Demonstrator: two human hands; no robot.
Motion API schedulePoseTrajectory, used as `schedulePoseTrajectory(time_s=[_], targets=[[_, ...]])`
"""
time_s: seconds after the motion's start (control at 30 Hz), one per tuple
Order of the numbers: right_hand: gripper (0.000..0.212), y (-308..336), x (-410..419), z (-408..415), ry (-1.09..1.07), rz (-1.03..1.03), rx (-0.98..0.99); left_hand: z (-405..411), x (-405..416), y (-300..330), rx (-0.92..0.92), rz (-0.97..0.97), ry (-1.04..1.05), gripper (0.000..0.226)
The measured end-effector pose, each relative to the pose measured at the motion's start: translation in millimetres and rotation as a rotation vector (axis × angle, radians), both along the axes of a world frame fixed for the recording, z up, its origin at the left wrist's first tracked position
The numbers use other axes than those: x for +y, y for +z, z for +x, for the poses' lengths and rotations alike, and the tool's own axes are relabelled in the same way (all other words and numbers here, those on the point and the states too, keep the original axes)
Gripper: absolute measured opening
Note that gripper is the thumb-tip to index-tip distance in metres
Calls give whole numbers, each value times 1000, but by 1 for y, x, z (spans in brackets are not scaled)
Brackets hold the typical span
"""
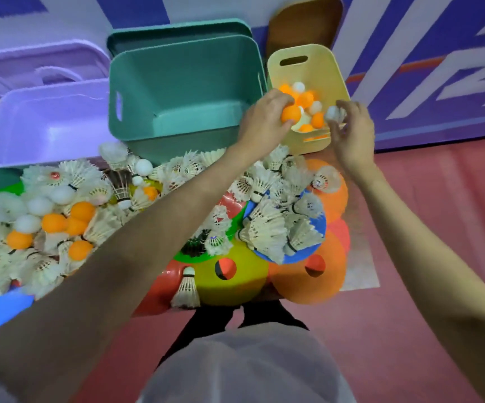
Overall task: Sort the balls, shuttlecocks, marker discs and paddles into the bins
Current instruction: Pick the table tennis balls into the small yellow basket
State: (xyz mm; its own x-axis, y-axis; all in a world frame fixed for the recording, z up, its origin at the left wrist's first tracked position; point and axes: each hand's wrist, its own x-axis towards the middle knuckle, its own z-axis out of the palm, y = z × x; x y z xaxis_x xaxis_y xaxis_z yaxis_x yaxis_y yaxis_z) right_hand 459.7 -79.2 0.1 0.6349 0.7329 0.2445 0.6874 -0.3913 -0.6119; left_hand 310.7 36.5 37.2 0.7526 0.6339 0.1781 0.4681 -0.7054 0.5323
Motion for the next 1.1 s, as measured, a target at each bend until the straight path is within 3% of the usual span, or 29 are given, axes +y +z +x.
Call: schedulePoseTrajectory(time_s=[0.17,0.3,0.43,0.63,1.1], targets=[[39,-4,21,12,35,-25,42,27,3,-13,24,6,39,42],[40,-17,15,-3,92,-54,27,5,-6,-17,-52,18,40,35],[34,-25,0,-39,178,-19,15,-49,-18,-19,-72,-3,54,32],[29,-21,1,-118,387,-41,59,-156,-35,-25,0,-50,242,31],[37,-3,67,-277,799,-197,-4,-362,-10,-19,117,-38,603,31]])
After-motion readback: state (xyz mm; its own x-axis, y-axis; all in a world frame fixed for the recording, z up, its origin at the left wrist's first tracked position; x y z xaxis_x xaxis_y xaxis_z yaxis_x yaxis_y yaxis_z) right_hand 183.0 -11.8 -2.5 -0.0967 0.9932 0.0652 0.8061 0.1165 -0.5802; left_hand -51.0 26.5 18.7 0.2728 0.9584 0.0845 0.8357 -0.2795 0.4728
